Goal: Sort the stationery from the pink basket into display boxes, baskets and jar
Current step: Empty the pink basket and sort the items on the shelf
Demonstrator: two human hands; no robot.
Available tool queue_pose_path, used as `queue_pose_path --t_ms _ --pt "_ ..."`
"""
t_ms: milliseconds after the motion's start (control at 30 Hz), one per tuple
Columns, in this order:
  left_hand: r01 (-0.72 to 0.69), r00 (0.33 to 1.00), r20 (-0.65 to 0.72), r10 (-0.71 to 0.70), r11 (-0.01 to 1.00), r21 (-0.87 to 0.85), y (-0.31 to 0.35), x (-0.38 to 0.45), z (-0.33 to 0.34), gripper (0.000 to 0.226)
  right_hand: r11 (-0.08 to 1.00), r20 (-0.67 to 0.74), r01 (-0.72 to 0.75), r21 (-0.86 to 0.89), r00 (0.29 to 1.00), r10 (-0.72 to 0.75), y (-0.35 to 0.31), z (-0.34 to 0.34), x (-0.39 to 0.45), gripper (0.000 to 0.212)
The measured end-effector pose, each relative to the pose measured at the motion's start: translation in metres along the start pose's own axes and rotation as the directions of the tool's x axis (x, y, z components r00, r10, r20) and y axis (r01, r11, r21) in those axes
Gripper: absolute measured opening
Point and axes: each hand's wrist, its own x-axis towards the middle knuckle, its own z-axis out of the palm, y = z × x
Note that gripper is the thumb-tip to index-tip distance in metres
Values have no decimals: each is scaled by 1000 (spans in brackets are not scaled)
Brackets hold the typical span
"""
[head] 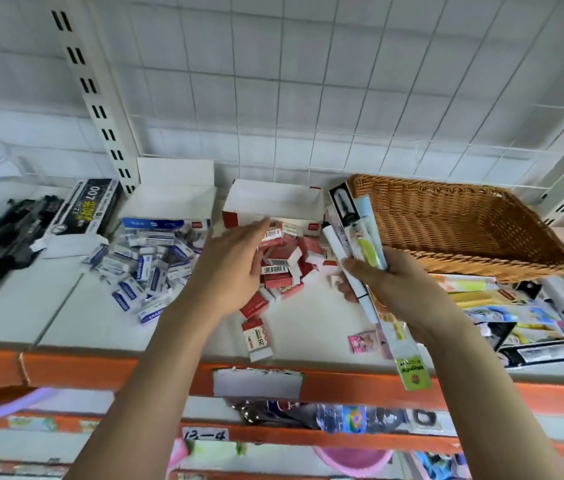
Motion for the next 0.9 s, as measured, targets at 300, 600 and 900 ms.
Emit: queue_pose_path --t_ms 300,600,900 --pt "-85 973 -220 73 996 -42 -4 -17 2 40 985 -27 90 -148 995 -95 5 5 -6 16" --pt "-220 935 -328 135 946 -239 65 -22 15 16 950 -74 195 -243 973 -218 7 -40 -27 7" --pt "-169 949 -304 82 946 -275 152 1 59 15 953 118 254 -164 964 -237 29 -163 -44 23"
